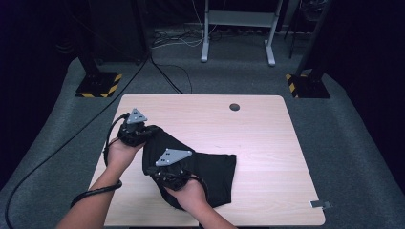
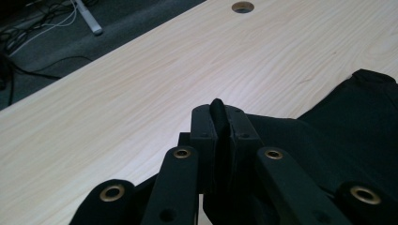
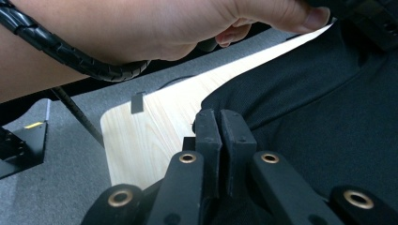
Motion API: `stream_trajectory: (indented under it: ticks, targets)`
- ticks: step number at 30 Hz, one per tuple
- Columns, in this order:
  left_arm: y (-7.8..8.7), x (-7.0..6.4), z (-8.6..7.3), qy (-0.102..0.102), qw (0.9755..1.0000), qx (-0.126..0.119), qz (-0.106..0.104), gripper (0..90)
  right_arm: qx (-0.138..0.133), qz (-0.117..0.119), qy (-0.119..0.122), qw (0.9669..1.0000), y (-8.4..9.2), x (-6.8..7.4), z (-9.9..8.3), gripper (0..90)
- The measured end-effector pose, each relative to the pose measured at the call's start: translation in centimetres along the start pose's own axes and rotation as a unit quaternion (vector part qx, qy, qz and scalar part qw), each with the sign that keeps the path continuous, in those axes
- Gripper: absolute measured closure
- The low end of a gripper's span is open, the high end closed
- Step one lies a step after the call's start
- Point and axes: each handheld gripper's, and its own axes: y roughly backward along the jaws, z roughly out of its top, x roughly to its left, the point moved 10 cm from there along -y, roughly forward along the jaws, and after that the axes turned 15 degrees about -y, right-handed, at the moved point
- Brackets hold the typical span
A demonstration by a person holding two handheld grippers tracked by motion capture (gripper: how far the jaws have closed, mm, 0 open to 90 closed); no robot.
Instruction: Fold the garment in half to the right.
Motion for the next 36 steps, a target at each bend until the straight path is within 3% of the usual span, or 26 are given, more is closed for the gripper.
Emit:
stream_trajectory:
  ticks: [6,18,23,36]
  targets:
    - [1.3,0.8,0.4,-0.020,0.9993,0.025,0.018,83.3,-0.013,0.013,-0.001,0.9998,-0.1,0.9,1.0,87.0]
    - [2.6,1.9,-0.5,-0.009,0.9988,0.045,0.018,83.2,-0.015,0.027,0.016,0.9994,-1.7,3.0,2.4,86.9]
    - [1.9,1.4,-0.6,-0.011,0.9982,0.055,0.021,83.2,-0.025,0.029,-0.001,0.9993,-1.0,2.1,1.6,87.0]
    - [-0.8,-1.2,1.5,-0.025,0.9985,0.048,0.006,83.2,-0.044,0.011,-0.029,0.9986,1.5,-0.2,-0.3,86.9]
